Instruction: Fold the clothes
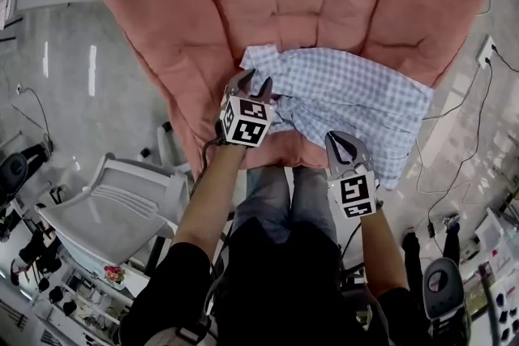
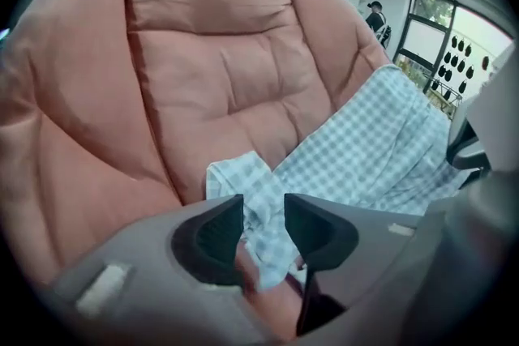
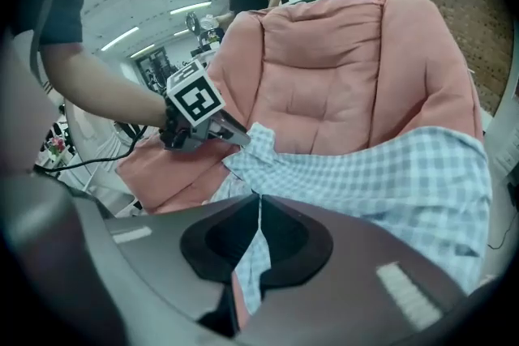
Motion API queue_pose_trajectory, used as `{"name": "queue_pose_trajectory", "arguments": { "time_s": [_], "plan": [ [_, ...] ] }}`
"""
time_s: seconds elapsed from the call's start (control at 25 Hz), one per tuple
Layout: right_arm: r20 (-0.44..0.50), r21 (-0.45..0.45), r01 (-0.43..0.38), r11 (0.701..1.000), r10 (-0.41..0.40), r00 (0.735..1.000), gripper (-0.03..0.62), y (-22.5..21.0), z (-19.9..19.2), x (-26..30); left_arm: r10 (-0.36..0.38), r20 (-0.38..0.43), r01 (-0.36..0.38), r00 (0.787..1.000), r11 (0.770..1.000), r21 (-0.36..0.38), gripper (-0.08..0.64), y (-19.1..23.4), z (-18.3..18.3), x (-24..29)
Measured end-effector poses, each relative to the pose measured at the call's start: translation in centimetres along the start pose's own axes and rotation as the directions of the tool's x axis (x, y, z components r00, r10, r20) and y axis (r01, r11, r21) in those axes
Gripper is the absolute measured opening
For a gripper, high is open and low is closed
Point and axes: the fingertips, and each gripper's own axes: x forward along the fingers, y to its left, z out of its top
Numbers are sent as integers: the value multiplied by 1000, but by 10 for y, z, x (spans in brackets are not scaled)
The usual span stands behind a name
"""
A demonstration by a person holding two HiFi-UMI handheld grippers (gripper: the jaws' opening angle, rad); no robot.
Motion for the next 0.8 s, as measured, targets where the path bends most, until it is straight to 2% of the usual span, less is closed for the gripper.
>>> {"name": "queue_pose_trajectory", "arguments": {
  "time_s": [0.12, 0.4, 0.56, 0.72, 0.8],
  "plan": [
    [-1, 18, -17, 1000, 17, 1000, 12, 3, -11, 4, 31, 4, -31, 1000, 998, -59, 208, 13, -4, 14],
    [18, 36, -48, 998, 47, 999, 12, 1, -16, 6, 92, 16, -90, 996, 990, -107, 212, 18, 0, 23],
    [25, 31, -62, 998, 61, 998, 12, -1, -15, 10, 86, 31, -79, 996, 982, -174, 215, 15, 8, 17],
    [30, 31, -74, 997, 73, 997, 12, 1, -10, 13, 54, 44, -38, 998, 955, -296, 215, 19, 12, 18],
    [30, 36, -75, 997, 74, 997, 12, -1, -9, 16, 41, 39, -26, 998, 942, -334, 215, 22, 14, 25]
  ]
}}
